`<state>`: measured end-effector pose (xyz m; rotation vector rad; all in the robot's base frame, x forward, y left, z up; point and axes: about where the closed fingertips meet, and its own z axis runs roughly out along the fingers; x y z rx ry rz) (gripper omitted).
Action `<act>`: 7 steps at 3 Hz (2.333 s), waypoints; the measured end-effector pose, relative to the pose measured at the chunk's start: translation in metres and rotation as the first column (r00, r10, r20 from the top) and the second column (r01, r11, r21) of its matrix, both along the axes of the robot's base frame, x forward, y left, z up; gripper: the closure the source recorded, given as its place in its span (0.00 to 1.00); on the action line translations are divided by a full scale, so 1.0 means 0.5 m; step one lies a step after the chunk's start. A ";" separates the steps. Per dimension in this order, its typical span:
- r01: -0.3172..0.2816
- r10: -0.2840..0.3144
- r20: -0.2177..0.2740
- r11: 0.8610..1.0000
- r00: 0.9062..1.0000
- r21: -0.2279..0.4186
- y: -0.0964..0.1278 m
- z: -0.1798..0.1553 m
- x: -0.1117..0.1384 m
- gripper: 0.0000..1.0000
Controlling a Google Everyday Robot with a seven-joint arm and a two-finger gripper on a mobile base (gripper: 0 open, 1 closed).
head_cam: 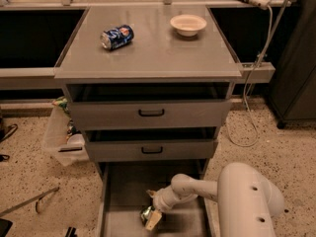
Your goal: Pick green can from bottom drawer and place on counter
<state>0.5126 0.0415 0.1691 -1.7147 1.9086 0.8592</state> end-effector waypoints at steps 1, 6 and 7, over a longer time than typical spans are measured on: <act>-0.005 0.005 -0.016 1.000 1.000 -0.028 0.007 -0.023 -0.003 0.00; 0.031 -0.029 -0.113 0.999 0.993 0.011 -0.020 -0.068 -0.010 0.89; 0.036 -0.027 -0.096 0.995 0.995 0.097 -0.039 0.044 -0.011 1.00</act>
Offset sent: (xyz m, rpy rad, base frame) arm 0.0043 -0.0144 -0.0521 -0.0271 0.1131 -0.0602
